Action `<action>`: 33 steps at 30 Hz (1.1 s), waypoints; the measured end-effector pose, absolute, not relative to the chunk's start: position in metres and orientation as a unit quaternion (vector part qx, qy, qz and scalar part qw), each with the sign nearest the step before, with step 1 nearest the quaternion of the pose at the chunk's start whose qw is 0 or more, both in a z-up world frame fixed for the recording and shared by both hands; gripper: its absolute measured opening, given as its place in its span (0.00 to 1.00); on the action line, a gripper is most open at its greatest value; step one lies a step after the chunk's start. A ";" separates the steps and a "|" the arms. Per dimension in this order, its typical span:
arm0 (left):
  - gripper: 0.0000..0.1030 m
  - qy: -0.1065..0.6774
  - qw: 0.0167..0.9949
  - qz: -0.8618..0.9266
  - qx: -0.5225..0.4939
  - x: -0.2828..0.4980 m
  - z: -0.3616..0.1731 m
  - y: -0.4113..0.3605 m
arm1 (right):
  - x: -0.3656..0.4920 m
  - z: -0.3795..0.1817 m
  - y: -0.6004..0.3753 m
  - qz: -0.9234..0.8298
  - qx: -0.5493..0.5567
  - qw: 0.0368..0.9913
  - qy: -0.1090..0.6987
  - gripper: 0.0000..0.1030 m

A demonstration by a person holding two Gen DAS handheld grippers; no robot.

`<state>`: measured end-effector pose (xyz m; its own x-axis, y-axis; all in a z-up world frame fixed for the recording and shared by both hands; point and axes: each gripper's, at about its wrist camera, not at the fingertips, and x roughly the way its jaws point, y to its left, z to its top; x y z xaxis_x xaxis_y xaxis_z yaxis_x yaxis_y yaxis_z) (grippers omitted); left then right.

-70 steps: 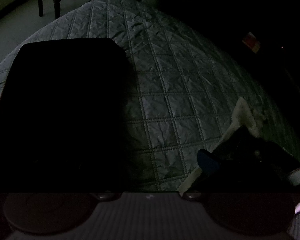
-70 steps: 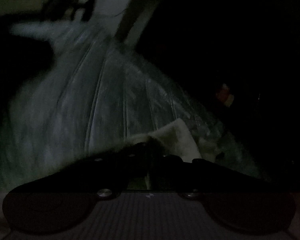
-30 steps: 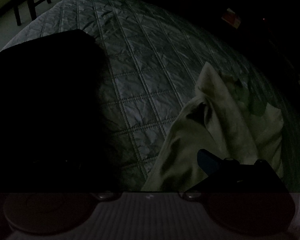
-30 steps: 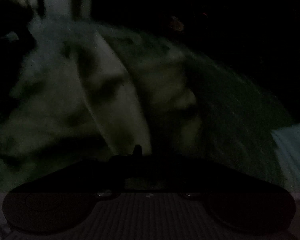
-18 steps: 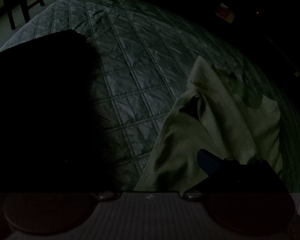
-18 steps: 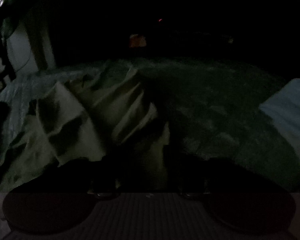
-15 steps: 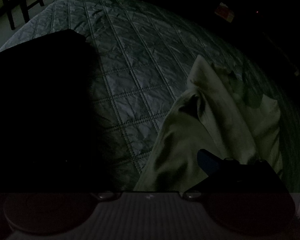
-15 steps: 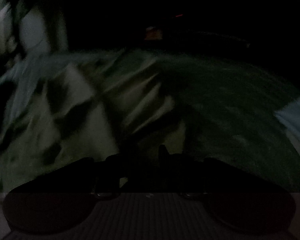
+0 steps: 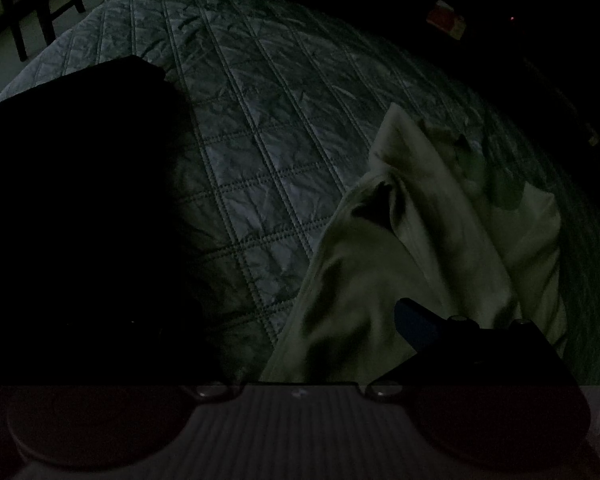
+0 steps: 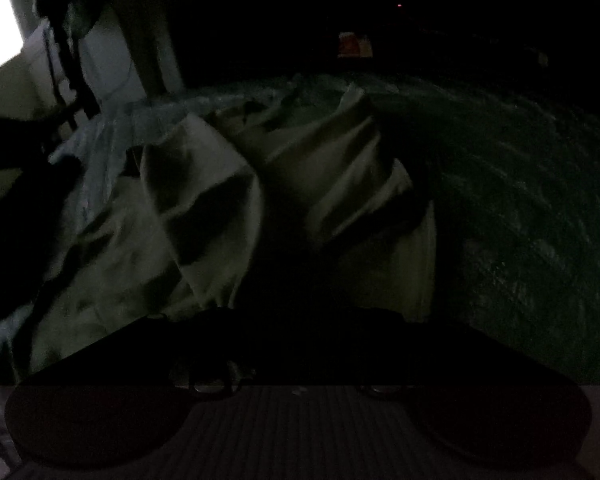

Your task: Fold clothes

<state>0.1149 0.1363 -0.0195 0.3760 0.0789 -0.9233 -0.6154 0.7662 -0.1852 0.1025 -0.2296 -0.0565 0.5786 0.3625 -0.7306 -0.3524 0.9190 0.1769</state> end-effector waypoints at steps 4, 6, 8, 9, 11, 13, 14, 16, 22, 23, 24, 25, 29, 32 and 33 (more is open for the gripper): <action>0.99 0.513 0.787 0.220 -0.263 0.115 -0.019 0.136 | 0.100 -0.056 -0.227 0.216 0.018 0.887 0.408 0.47; 0.99 0.513 0.787 0.220 -0.262 0.115 -0.020 0.136 | 0.099 -0.055 -0.225 0.225 0.020 0.886 0.405 0.52; 0.99 0.513 0.787 0.221 -0.263 0.115 -0.020 0.136 | 0.097 -0.054 -0.223 0.233 0.023 0.886 0.401 0.56; 0.99 0.513 0.786 0.221 -0.263 0.115 -0.020 0.136 | 0.097 -0.053 -0.222 0.238 0.024 0.885 0.399 0.55; 0.99 0.513 0.787 0.221 -0.263 0.115 -0.019 0.135 | 0.096 -0.055 -0.220 0.236 0.022 0.884 0.403 0.41; 0.99 0.513 0.786 0.221 -0.263 0.115 -0.020 0.135 | 0.096 -0.058 -0.226 0.239 0.057 0.879 0.408 0.28; 0.99 0.513 0.786 0.221 -0.264 0.115 -0.020 0.135 | 0.096 -0.059 -0.227 0.240 0.066 0.878 0.409 0.28; 0.99 0.513 0.786 0.221 -0.264 0.115 -0.020 0.135 | 0.096 -0.059 -0.227 0.236 0.064 0.880 0.406 0.37; 0.99 0.514 0.786 0.220 -0.263 0.116 -0.021 0.134 | 0.094 -0.058 -0.228 0.227 0.057 0.886 0.400 0.46; 0.99 0.514 0.786 0.220 -0.262 0.116 -0.021 0.134 | 0.093 -0.058 -0.228 0.225 0.055 0.887 0.399 0.46; 0.99 0.515 0.786 0.220 -0.262 0.116 -0.021 0.134 | 0.093 -0.058 -0.229 0.224 0.054 0.888 0.397 0.46; 0.99 0.515 0.786 0.220 -0.261 0.116 -0.021 0.133 | 0.093 -0.058 -0.229 0.222 0.053 0.889 0.396 0.46; 0.99 0.517 0.786 0.219 -0.259 0.117 -0.021 0.131 | 0.091 -0.057 -0.229 0.216 0.048 0.893 0.392 0.11; 0.99 0.517 0.786 0.218 -0.259 0.117 -0.021 0.131 | 0.090 -0.057 -0.230 0.211 0.045 0.896 0.388 0.04; 0.99 0.517 0.786 0.218 -0.259 0.117 -0.021 0.130 | 0.088 -0.052 -0.228 0.218 0.042 0.898 0.381 0.05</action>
